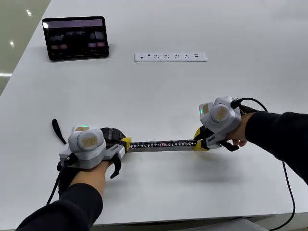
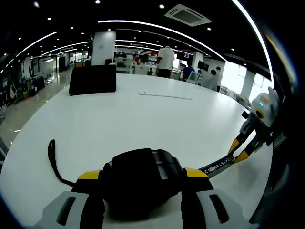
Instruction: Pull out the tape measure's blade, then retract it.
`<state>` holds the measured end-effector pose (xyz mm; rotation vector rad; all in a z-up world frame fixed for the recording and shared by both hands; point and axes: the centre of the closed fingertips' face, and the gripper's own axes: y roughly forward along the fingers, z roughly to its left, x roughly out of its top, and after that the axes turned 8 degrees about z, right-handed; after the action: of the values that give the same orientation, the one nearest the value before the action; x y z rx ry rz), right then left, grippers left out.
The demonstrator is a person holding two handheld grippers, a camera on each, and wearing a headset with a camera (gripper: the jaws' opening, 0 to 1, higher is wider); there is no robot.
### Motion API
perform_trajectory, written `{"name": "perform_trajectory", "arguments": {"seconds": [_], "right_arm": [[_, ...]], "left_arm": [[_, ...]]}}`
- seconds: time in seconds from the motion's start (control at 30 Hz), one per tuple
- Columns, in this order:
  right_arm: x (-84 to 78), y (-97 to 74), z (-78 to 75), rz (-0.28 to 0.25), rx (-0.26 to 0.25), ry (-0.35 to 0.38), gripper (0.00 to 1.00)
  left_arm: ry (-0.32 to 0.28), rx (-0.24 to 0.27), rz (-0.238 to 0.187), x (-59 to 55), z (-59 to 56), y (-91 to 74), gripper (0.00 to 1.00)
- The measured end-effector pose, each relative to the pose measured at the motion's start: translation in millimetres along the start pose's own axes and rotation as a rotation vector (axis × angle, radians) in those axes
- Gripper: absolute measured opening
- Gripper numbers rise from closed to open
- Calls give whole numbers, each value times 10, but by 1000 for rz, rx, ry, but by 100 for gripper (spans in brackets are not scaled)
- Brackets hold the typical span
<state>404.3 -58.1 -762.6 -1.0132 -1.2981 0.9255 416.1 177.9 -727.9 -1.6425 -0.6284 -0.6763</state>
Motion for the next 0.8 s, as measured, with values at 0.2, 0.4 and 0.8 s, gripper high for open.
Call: {"name": "perform_trajectory", "arguments": {"seconds": [0.2,0.4,0.8], "right_arm": [[63,23,12,-7,3,-4,11],[90,35,15,-10,5,-6,11],[164,50,9,-19,9,6,12]], "left_arm": [[0,-2,1,1,-2,0,61],[0,-3,0,0,-1,-1,61],[-14,-12,0,-3,6,0,61]]}}
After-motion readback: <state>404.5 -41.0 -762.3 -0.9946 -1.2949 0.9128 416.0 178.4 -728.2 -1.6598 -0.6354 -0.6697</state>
